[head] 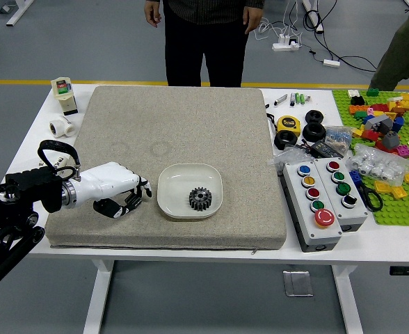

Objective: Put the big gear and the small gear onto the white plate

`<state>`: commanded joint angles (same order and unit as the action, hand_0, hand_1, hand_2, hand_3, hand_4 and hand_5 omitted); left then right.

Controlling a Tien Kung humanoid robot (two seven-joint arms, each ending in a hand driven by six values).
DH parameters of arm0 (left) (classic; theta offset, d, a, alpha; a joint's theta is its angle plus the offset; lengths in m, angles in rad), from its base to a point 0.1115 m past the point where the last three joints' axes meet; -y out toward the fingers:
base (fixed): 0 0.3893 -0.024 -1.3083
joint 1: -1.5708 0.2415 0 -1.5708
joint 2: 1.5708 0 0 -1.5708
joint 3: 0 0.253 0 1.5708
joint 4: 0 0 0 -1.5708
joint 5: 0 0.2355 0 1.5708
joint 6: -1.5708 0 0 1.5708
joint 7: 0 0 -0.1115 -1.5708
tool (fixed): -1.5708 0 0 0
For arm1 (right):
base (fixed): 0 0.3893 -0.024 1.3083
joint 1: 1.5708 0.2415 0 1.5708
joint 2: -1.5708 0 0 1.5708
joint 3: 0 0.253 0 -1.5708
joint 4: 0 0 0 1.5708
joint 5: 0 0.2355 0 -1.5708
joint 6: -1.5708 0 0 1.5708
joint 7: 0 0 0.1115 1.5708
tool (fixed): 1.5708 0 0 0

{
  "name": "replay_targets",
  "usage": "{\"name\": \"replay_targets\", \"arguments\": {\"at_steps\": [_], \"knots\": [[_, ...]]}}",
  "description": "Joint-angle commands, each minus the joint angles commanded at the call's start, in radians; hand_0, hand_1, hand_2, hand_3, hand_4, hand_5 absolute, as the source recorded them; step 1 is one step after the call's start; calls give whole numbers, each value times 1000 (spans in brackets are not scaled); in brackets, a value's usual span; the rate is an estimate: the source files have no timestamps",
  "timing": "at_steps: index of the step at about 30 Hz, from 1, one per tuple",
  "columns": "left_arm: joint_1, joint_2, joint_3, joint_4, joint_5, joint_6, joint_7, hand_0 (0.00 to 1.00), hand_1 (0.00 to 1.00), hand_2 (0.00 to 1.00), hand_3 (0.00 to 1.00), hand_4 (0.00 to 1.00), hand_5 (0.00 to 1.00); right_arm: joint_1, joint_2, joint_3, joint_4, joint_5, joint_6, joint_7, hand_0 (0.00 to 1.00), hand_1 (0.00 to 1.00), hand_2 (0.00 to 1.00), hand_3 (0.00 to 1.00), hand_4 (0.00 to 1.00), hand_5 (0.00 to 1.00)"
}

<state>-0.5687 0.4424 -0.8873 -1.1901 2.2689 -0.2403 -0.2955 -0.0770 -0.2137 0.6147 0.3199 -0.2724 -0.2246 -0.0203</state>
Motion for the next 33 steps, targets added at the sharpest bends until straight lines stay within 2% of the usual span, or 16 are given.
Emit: {"name": "replay_targets", "arguments": {"at_steps": [7,9,13,14,19,20,26,27,31,32,33], "knots": [[-1,-2,-3,12,0,-5,-6,542,697,754,811,738,2,2,0,1,0,-1,-1,-1,743,789,818,724,899,779],[-1,-2,-2,15,0,-3,-7,541,699,760,812,702,2,2,0,2,0,0,-1,0,743,789,818,723,898,779],[-3,-6,-1,33,0,7,-10,541,699,760,812,702,2,2,0,1,0,-1,-1,-1,743,789,818,723,898,779],[-3,-7,0,37,0,10,-11,531,684,739,805,659,2,2,0,1,0,-1,-1,-1,743,790,819,723,898,780],[-2,-10,3,54,0,37,-16,531,684,739,805,659,2,1,1,-1,0,1,0,0,743,790,819,723,898,780],[-2,-12,3,57,0,43,-17,491,550,592,683,397,2,1,1,-1,0,1,-1,0,743,789,818,723,898,779],[2,-13,6,65,0,43,-19,491,550,592,683,397,2,0,1,-2,-1,0,-1,-1,743,789,818,723,898,779],[3,-13,8,65,0,44,-20,456,521,554,643,330,2,-1,1,-2,-1,0,0,0,743,789,818,723,898,779],[4,-15,11,68,0,46,-21,456,521,554,643,330,2,-1,2,-5,-2,1,0,0,743,789,818,723,898,779],[4,-15,12,69,0,46,-21,424,476,508,612,277,2,-1,3,-5,-2,2,0,0,742,789,818,723,897,778],[4,-15,12,69,0,45,-21,424,476,508,612,277,2,-2,3,-5,-2,3,0,0,742,789,818,723,897,778]]}}
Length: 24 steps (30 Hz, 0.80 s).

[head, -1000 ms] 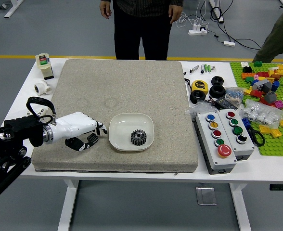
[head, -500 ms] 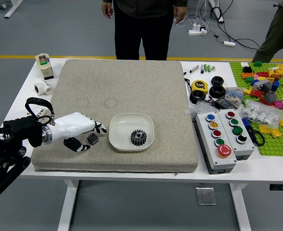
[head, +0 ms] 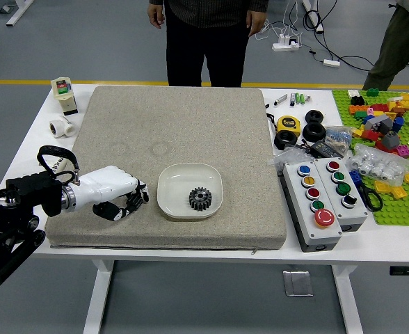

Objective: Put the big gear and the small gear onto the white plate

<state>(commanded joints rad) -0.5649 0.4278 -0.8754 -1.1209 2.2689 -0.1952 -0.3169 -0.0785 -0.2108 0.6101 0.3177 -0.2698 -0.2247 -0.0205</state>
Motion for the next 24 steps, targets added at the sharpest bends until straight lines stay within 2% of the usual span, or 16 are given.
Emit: {"name": "replay_targets", "arguments": {"at_steps": [4,5,12,17,19,21,23,24], "knots": [[0,2,-4,-3,0,3,0,424,476,508,612,277,2,0,0,-2,0,0,0,0,742,789,818,723,897,778],[0,2,-7,-4,0,4,0,355,428,468,554,146,2,0,0,-2,0,0,0,0,743,789,818,723,897,779],[0,4,-40,-27,0,11,-1,354,424,465,557,143,2,-1,0,-1,0,-1,0,0,743,789,817,723,897,779],[-6,-6,-59,-59,0,27,-2,354,424,465,557,143,2,1,0,1,0,-2,0,0,743,789,817,723,897,779],[-20,-23,-60,-80,0,57,-4,351,425,466,559,123,2,1,-1,2,0,-2,0,0,742,789,817,723,897,780],[-29,-37,-60,-84,0,76,-6,351,425,466,559,123,2,2,-1,2,0,-3,0,0,742,789,817,723,897,780],[-45,-62,-53,-80,-2,116,-7,351,425,466,559,123,2,3,0,1,1,-2,0,0,742,789,817,723,897,780],[-49,-70,-50,-77,-3,126,-7,361,458,507,597,268,2,3,0,1,1,-2,0,0,742,788,817,723,897,778]]}}
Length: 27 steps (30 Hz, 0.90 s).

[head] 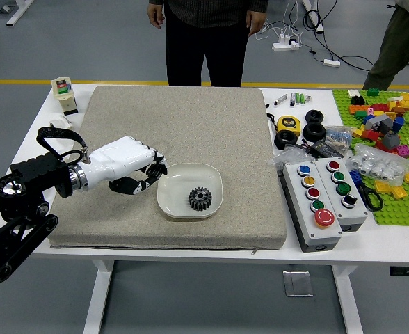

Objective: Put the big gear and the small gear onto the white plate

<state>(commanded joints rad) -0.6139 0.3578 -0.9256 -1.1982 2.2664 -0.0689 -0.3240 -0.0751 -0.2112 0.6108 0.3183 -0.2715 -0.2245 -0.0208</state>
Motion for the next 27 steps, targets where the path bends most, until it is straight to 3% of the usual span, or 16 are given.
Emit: {"name": "replay_targets", "arguments": {"at_steps": [5,6,11,12,17,18,19,23,24,27], "knots": [[-34,-58,43,39,-53,55,-3,361,458,507,597,268,2,3,-1,-1,1,1,-1,0,742,788,817,723,897,778],[-43,-71,58,54,-62,59,-2,458,552,586,647,707,5,4,-1,-2,1,0,-1,0,742,788,817,723,897,778],[-71,-111,105,130,-71,65,4,458,552,586,647,707,5,8,-3,-4,2,1,-1,0,742,788,817,723,897,778],[-74,-116,110,141,-71,65,7,493,643,709,698,883,84,9,-3,-4,2,1,-1,0,742,788,817,723,896,777],[-89,-143,120,219,-60,75,25,493,643,709,698,883,84,13,-5,-5,3,1,-1,0,742,788,817,723,896,777],[-90,-144,119,224,-58,77,27,649,759,882,840,998,196,13,-5,-5,3,1,-1,0,743,788,817,723,897,778],[-91,-147,117,230,-56,76,30,649,759,882,840,998,196,14,-5,-5,3,1,-1,0,743,788,817,723,897,778],[-94,-147,104,229,-52,87,35,649,759,882,840,998,196,14,-5,-5,3,0,-1,0,743,788,817,723,897,778],[-93,-146,96,221,-52,92,35,683,810,954,869,998,217,14,-5,-6,2,1,-1,1,743,788,817,722,896,777],[-86,-142,68,191,-56,107,32,683,810,954,869,998,217,14,-4,-4,2,-1,0,1,743,788,817,722,896,777]]}}
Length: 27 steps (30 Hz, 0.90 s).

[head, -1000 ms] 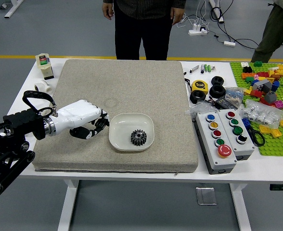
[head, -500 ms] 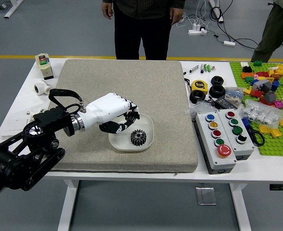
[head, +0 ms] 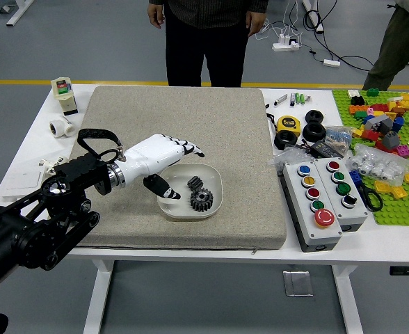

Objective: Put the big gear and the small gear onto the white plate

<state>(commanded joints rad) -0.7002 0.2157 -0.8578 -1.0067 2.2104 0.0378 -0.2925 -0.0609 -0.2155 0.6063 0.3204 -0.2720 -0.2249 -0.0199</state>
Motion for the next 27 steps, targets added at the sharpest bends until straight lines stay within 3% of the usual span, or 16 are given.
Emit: {"name": "replay_targets", "arguments": {"at_steps": [2,3,8,9,12,14,15,20,21,26,27], "knots": [[10,5,-30,-28,-10,16,1,683,810,954,869,998,217,-1,0,0,0,2,0,0,743,788,817,722,896,777],[20,7,-53,-48,-28,30,6,692,812,954,882,998,383,-2,0,0,0,1,1,0,743,788,817,723,897,778],[76,10,-174,-146,-214,80,42,692,812,954,882,998,383,-8,0,0,0,0,1,0,743,788,817,723,897,778],[87,11,-194,-162,-253,81,54,662,765,866,832,994,593,-10,1,-1,0,-1,1,0,743,787,817,723,898,779],[118,19,-246,-199,-383,66,101,662,765,866,832,994,593,-16,2,-2,-1,1,2,-1,743,787,817,723,898,779],[141,31,-278,-197,-468,46,136,662,765,866,832,994,593,-21,3,-2,-1,0,2,-1,743,787,817,723,898,779],[149,36,-288,-194,-507,42,147,673,768,852,826,962,693,-22,3,-2,-1,1,2,-1,743,788,817,723,898,777],[190,51,-365,-157,-715,19,197,673,768,852,826,962,693,-27,5,-1,-1,-1,1,-2,743,788,817,723,898,777],[204,56,-393,-147,-760,5,199,709,787,864,835,947,849,-29,5,0,-1,-1,1,-2,743,788,817,722,898,779],[247,78,-462,-130,-968,-26,193,709,787,864,835,947,849,-33,6,3,-1,-3,1,-1,743,788,817,722,898,779],[262,84,-482,-128,-1007,-35,187,755,831,889,861,950,977,-34,6,5,-2,-2,1,-1,743,789,818,723,898,778]]}}
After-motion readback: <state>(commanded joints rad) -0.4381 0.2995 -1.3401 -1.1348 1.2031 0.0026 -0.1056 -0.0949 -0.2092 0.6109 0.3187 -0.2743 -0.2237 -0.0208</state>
